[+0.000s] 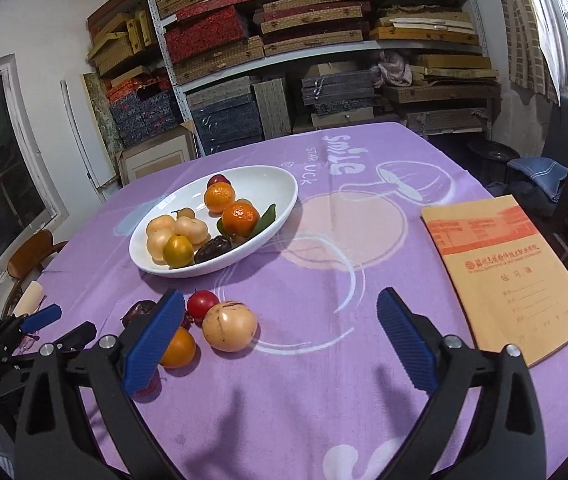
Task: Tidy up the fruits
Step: 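Carry both fruits into the white plate and open both tools, then close the left tool on the red cherry tomato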
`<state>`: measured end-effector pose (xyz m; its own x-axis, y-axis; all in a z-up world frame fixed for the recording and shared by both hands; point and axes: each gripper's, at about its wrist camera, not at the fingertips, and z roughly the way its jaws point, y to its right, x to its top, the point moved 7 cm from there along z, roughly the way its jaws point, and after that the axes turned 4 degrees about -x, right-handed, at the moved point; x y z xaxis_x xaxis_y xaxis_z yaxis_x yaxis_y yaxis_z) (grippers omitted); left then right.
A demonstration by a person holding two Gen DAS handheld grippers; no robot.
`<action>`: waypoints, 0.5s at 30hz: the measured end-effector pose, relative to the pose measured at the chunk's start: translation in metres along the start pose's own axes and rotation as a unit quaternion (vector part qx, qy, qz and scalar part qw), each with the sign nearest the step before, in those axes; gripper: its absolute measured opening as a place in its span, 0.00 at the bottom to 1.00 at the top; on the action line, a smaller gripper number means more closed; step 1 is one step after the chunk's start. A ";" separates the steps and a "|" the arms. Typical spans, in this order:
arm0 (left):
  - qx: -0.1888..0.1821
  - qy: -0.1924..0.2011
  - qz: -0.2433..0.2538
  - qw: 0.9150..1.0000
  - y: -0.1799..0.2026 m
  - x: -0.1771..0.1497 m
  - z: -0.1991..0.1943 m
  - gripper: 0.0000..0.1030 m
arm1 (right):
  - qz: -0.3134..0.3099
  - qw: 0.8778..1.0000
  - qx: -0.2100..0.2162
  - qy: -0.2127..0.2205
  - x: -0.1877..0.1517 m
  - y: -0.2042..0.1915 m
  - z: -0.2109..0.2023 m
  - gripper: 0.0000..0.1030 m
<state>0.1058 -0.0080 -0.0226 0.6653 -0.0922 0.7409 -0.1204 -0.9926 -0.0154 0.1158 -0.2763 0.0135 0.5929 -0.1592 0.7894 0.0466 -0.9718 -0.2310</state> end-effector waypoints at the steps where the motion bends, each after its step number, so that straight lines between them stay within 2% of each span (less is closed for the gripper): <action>1: -0.007 -0.007 -0.009 1.000 -0.001 -0.002 0.003 0.74 | 0.003 1.000 -0.001 0.000 -0.001 0.002 0.000 0.92; 4: -0.022 -0.018 -0.021 0.999 -0.001 -0.004 0.007 0.74 | 0.011 1.000 0.002 -0.004 -0.002 0.004 0.001 0.92; 10: -0.035 -0.018 0.007 0.999 0.015 -0.007 0.008 0.74 | 0.012 1.000 0.003 -0.009 -0.002 0.003 0.004 0.92; 15: -0.038 -0.036 0.023 0.998 0.026 -0.013 0.020 0.75 | 0.012 1.000 0.003 -0.009 -0.001 0.004 0.004 0.93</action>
<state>0.1087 -0.0344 -0.0455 0.7091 -0.1450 0.6900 -0.2050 -0.9788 0.0050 0.1183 -0.2791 0.0092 0.6088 -0.1798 0.7727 0.0363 -0.9666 -0.2535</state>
